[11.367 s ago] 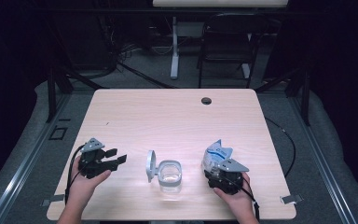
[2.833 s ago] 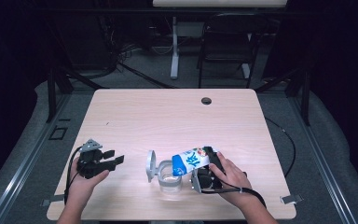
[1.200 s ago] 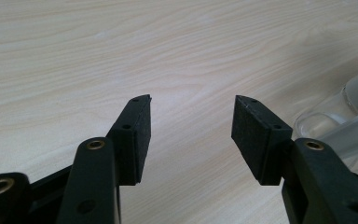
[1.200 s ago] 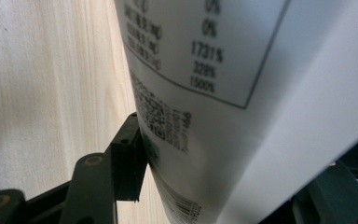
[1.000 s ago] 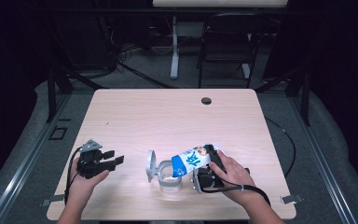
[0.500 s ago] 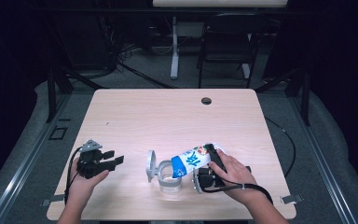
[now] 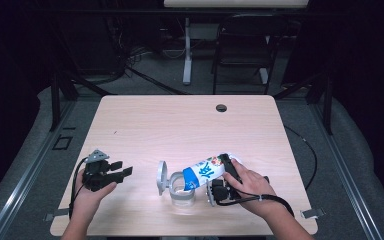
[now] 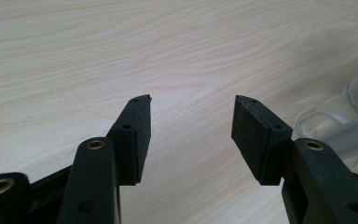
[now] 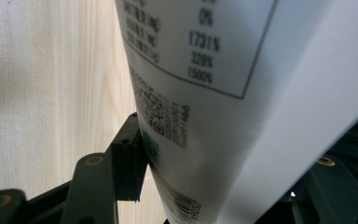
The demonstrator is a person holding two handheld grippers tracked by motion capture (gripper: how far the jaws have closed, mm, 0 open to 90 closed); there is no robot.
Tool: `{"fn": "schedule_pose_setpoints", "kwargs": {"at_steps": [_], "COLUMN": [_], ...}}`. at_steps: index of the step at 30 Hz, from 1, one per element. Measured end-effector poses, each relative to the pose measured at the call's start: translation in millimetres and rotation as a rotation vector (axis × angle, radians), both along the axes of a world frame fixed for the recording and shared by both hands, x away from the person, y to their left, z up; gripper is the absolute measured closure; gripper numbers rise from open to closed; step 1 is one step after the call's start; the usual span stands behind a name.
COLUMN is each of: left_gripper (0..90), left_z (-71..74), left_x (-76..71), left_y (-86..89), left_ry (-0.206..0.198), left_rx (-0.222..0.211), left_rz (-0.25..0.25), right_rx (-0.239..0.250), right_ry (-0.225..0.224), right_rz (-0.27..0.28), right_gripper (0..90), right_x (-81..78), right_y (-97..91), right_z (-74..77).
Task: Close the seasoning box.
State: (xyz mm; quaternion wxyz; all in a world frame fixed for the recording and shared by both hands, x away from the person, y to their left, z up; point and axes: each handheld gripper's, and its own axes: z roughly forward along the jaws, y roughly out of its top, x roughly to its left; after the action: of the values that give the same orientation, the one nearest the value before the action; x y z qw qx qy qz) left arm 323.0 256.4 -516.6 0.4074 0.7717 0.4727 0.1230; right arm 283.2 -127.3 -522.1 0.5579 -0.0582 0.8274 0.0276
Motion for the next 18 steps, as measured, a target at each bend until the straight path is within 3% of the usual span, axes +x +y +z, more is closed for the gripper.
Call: {"fn": "schedule_pose_setpoints", "kwargs": {"at_steps": [11,18], "left_gripper": [47.8,47.8], "left_z": [-1.0,-1.3], "left_x": [0.3,0.4], "left_y": [0.2,0.3], "left_ry": [-0.002,-0.001], "left_rx": [-0.007,-0.007], "left_rz": [0.004,0.004], "right_rx": [-0.049,-0.045], "right_ry": [0.002,0.006], "right_rz": [-0.011,0.002], "right_gripper": [43.8,43.8], "right_x": [-1.6,-0.7], "right_y": [2.3,2.3], "right_z": [4.5,4.2]}}
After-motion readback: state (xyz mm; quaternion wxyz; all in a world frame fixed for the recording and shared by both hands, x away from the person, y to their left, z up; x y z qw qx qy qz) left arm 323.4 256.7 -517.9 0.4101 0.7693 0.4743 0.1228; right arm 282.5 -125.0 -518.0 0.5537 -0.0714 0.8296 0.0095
